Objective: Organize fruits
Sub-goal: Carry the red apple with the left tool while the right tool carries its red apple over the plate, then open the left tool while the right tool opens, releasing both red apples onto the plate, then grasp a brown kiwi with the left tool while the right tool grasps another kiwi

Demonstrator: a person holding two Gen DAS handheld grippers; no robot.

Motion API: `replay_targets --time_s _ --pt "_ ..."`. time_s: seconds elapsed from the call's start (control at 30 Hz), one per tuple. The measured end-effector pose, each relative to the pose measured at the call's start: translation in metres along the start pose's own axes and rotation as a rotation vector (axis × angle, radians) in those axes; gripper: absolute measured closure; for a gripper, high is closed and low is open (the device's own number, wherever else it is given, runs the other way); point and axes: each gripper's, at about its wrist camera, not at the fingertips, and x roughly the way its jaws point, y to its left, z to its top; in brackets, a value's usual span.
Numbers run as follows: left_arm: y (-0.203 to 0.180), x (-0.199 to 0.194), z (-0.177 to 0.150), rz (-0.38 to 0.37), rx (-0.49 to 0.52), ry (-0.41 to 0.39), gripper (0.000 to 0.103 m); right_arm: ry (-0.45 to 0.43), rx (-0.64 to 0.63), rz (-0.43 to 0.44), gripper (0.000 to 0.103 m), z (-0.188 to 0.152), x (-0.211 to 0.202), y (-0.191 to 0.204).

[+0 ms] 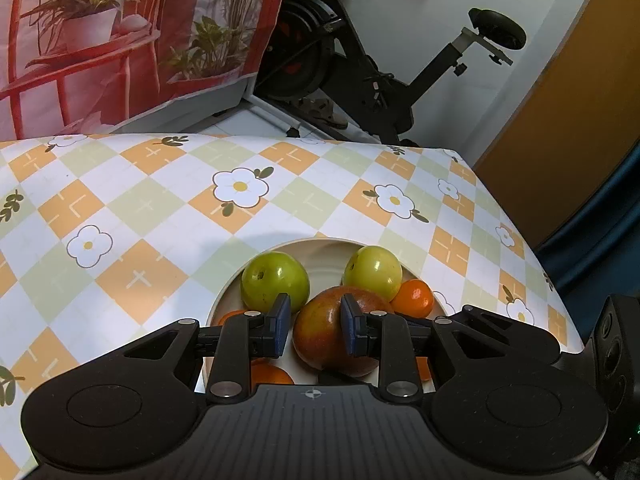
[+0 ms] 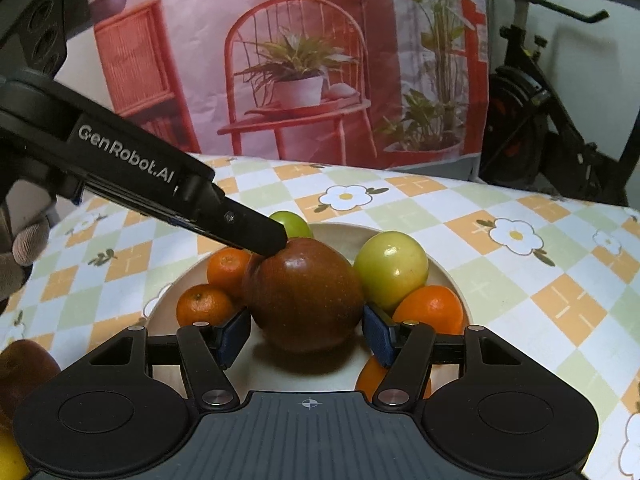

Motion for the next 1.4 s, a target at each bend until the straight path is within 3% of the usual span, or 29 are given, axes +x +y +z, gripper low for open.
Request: replay_targets --time_s 0.4,0.77,1.03,1.4 --pt "-0.016 -0.004 -0.005 0.048 0.036 -0.024 0.076 -0.074 0.017 -0.015 0.048 -0.009 -0.039 0.003" --pt "-0.027 -0.052 -0.028 0.057 0.040 -0.105 0.075 -0.156 0.052 0.052 0.050 -0.043 -0.090 0.020" --pt "-0.021 -0.088 -0.061 0.131 0.081 -0.101 0.075 -0.111 0.019 0.106 0.054 -0.060 -0.096 0.044" --pt "0.003 -0.121 -0.097 0.177 0.064 -0.097 0.075 -0.027 -0.087 0.201 0.063 -0.078 -0.094 0.090"
